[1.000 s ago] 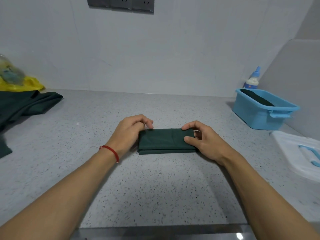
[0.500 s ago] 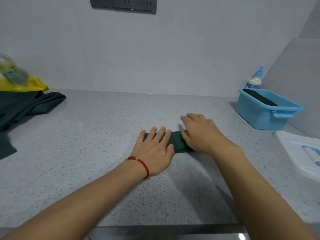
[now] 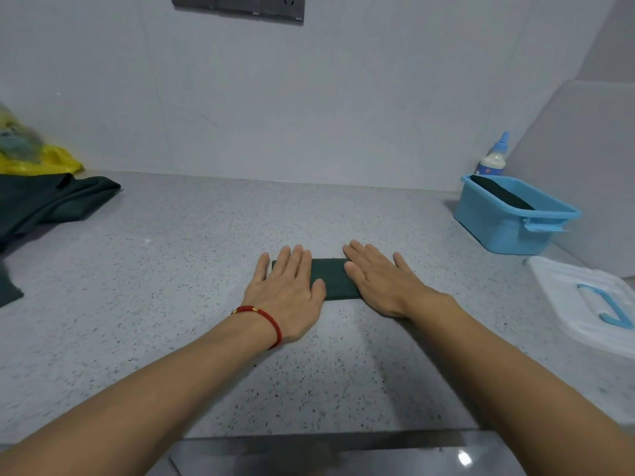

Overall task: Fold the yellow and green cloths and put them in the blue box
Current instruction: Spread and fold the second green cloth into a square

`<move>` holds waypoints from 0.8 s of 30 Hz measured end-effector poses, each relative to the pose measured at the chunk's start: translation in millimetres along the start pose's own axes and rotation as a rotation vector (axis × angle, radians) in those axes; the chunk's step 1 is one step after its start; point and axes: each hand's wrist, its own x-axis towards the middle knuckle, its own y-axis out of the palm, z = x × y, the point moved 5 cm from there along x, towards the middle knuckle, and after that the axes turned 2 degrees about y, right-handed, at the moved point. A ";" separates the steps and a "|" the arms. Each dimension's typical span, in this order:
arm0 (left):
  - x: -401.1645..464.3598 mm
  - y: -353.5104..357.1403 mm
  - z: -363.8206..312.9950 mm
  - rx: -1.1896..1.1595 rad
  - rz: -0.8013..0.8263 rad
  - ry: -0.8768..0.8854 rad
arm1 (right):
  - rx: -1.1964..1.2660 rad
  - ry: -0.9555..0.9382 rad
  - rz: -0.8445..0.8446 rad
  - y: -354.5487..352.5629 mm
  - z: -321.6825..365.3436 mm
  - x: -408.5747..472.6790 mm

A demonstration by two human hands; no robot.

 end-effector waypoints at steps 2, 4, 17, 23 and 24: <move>-3.8 -2.1 12.6 -0.002 0.037 0.009 | 0.002 0.004 0.006 -1.8 -5.8 1.0; -10.3 -4.0 28.7 -0.008 0.086 0.014 | 0.000 0.012 0.013 -1.5 -12.5 1.4; -17.2 -32.2 55.3 -0.206 0.424 0.038 | 0.196 -0.026 -0.267 -11.2 -15.2 -12.2; -6.8 -54.3 53.1 -0.274 0.401 0.008 | 0.356 -0.018 -0.361 -20.8 -21.9 -20.9; -2.6 -57.9 51.4 -0.254 0.402 -0.011 | 0.379 -0.021 -0.366 -21.5 -23.0 -22.2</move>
